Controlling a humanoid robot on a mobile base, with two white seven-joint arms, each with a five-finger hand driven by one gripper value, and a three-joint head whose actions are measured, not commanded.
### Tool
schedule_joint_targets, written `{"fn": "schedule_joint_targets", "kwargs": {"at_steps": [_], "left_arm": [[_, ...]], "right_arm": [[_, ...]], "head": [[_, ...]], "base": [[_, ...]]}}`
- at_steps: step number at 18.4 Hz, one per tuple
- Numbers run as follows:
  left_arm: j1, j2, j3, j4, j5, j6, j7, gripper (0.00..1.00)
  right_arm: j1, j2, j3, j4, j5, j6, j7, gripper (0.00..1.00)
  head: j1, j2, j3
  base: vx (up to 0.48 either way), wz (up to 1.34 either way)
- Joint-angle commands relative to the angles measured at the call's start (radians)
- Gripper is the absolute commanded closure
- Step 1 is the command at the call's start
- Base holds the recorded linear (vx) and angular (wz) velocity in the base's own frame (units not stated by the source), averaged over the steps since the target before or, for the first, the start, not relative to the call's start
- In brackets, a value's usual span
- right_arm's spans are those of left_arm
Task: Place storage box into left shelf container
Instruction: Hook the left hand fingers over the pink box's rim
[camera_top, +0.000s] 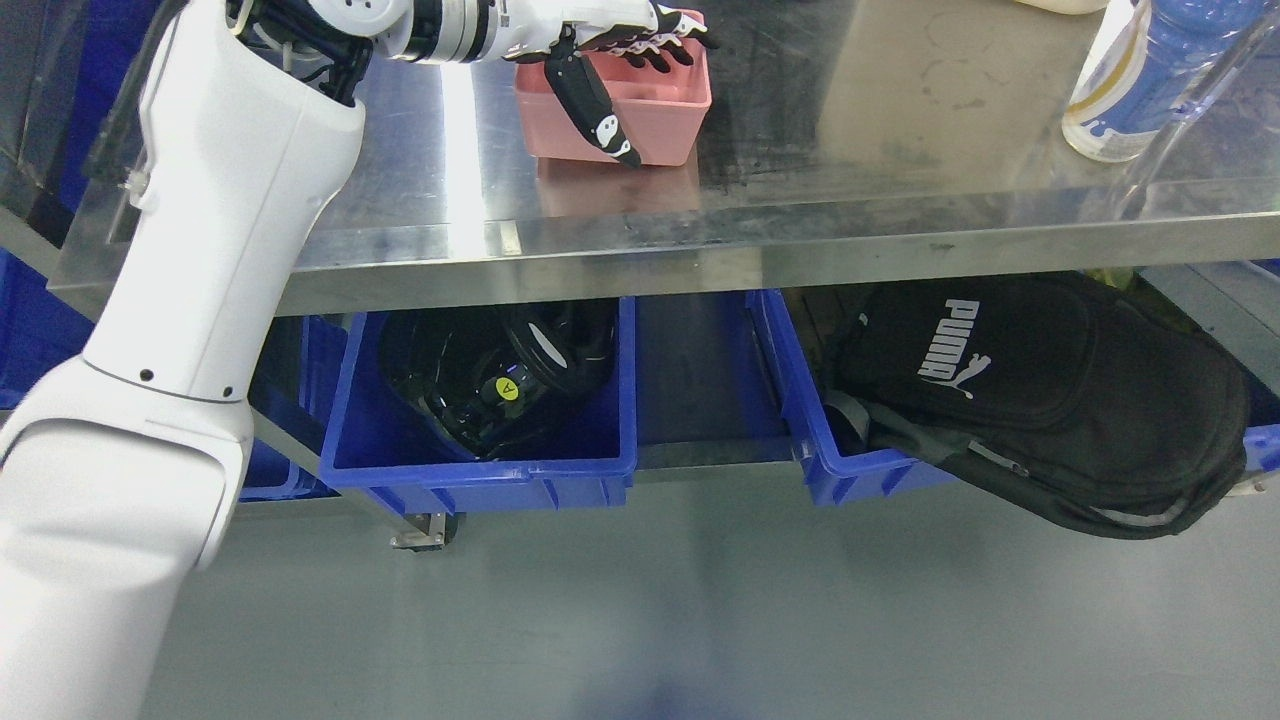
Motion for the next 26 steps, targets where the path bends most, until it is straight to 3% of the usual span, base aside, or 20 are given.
{"fn": "schedule_joint_targets", "kwargs": {"at_steps": [1, 7, 11, 23, 26], "left_arm": [[-0.034, -0.021, 0.090, 0.038, 0.000, 0.004, -0.004, 0.13], [-0.055, 0.008, 0.108, -0.050, 0.003, 0.011, -0.027, 0.13], [-0.041, 0.009, 0.101, -0.114, 0.003, 0.070, -0.059, 0.13], [0.058, 0.051, 0.055, -0.115, -0.003, 0.070, -0.085, 0.13], [0.072, 0.049, 0.055, -0.108, -0.006, 0.070, -0.087, 0.18]], "right_arm": [[-0.005, -0.017, 0.000, -0.017, -0.021, 0.000, 0.002, 0.00], [-0.005, -0.017, 0.000, -0.017, -0.021, 0.000, 0.002, 0.00], [-0.003, -0.017, -0.002, -0.017, -0.021, -0.002, 0.002, 0.00], [-0.003, -0.017, 0.000, -0.017, -0.021, 0.000, 0.002, 0.00], [-0.003, -0.017, 0.000, -0.017, -0.021, -0.002, 0.002, 0.00]], "head": [[0.0000, 0.000, 0.000], [0.0000, 0.000, 0.000], [0.0000, 0.000, 0.000], [0.0000, 0.000, 0.000], [0.0000, 0.000, 0.000]], "base": [[0.000, 0.00], [-0.003, -0.01], [0.006, 0.01], [0.001, 0.01], [0.000, 0.00]]}}
